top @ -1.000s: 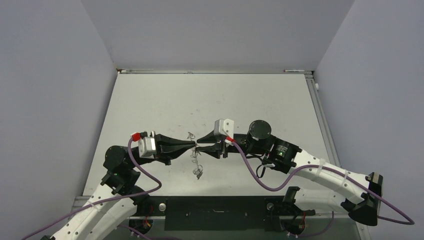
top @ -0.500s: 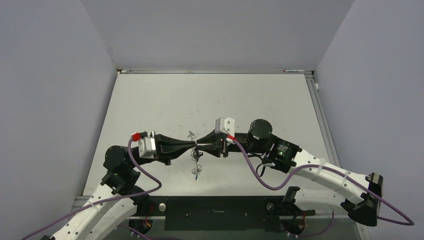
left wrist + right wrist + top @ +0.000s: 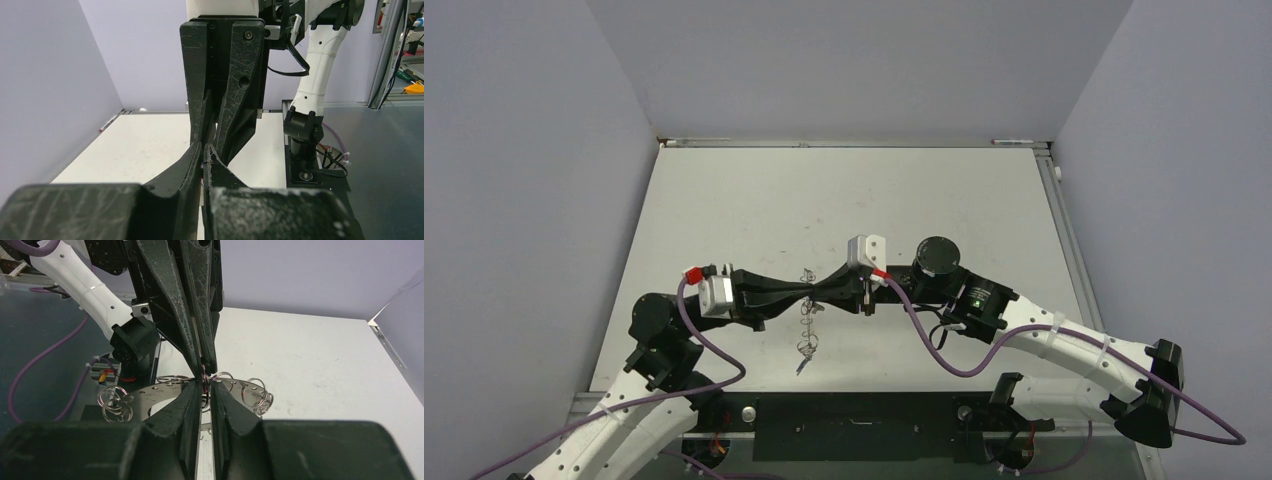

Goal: Put the keys on the keyring

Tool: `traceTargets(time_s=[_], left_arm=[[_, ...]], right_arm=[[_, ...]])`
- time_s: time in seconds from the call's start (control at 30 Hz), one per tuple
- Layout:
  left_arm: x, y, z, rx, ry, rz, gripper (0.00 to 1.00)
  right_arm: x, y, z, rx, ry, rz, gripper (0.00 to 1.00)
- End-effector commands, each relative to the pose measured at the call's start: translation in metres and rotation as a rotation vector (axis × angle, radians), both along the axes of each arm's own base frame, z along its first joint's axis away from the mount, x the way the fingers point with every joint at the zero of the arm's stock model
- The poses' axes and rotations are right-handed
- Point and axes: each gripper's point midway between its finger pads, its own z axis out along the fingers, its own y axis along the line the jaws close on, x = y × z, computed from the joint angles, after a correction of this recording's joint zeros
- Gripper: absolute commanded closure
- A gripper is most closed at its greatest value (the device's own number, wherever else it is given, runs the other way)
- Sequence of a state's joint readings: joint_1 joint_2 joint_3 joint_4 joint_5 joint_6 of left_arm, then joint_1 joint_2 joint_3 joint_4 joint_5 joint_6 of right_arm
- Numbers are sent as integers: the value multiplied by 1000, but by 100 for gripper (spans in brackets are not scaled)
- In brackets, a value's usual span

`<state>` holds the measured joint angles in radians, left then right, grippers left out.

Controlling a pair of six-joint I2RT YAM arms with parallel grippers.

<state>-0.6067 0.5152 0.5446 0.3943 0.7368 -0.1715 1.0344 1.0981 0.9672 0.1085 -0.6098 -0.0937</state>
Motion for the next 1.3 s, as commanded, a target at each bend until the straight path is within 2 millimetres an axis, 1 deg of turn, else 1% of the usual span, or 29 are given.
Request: traceTargets(time_s=[0.0, 0.03, 0.23, 0.27, 0.3, 0.33, 0.4, 0.5, 0.53, 0.57, 0.6, 0.67, 0.7, 0.73, 0.83, 0.93, 0.97, 1.07, 1.27], left_arm=[[-3, 5, 19, -52, -66, 15, 100], [-3, 5, 19, -52, -66, 17, 100], [-1, 6, 16, -41, -56, 30, 100], [-1, 5, 16, -37, -56, 28, 100], [0, 4, 14, -28, -52, 26, 100], [0, 3, 13, -18, -48, 21, 95], [-1, 2, 11, 0, -46, 7, 79], [-1, 2, 10, 17, -46, 7, 51], [-1, 2, 9, 20, -46, 9, 44], [-1, 1, 8, 25, -45, 8, 39], [-1, 1, 6, 33, -44, 3, 36], [-2, -2, -3, 73, -35, -11, 35], [-3, -4, -10, 105, -31, -25, 40], [-4, -7, -18, 140, -21, -37, 41], [2, -12, -37, 223, -12, -20, 42], [8, -16, -49, 279, 1, 7, 44], [9, -17, -56, 303, 18, 11, 44], [8, -20, -65, 341, 33, 0, 48], [8, -24, -70, 360, 55, -17, 57]], right_arm=[[-3, 2, 30, 82, -44, 26, 92], [-3, 2, 31, 83, -46, 27, 94], [-1, -3, 35, 61, -80, 12, 95], [1, -4, 34, 42, -81, -1, 95], [5, -5, 28, 7, -79, -23, 95], [9, -8, 23, -32, -79, -42, 95], [16, -13, 14, -101, -82, -81, 95], [24, -24, 4, -195, -97, -133, 95], [26, -27, -1, -232, -98, -143, 95], [27, -30, -7, -268, -98, -152, 95], [30, -34, -13, -305, -97, -163, 95], [34, -39, -28, -394, -88, -178, 95], [35, -41, -35, -441, -80, -183, 95], [36, -42, -44, -490, -75, -187, 95], [35, -43, -63, -613, -79, -212, 95], [32, -46, -75, -706, -77, -222, 95], [31, -47, -76, -731, -81, -225, 95], [26, -49, -73, -764, -96, -229, 95], [9, -49, -64, -764, -115, -198, 95]])
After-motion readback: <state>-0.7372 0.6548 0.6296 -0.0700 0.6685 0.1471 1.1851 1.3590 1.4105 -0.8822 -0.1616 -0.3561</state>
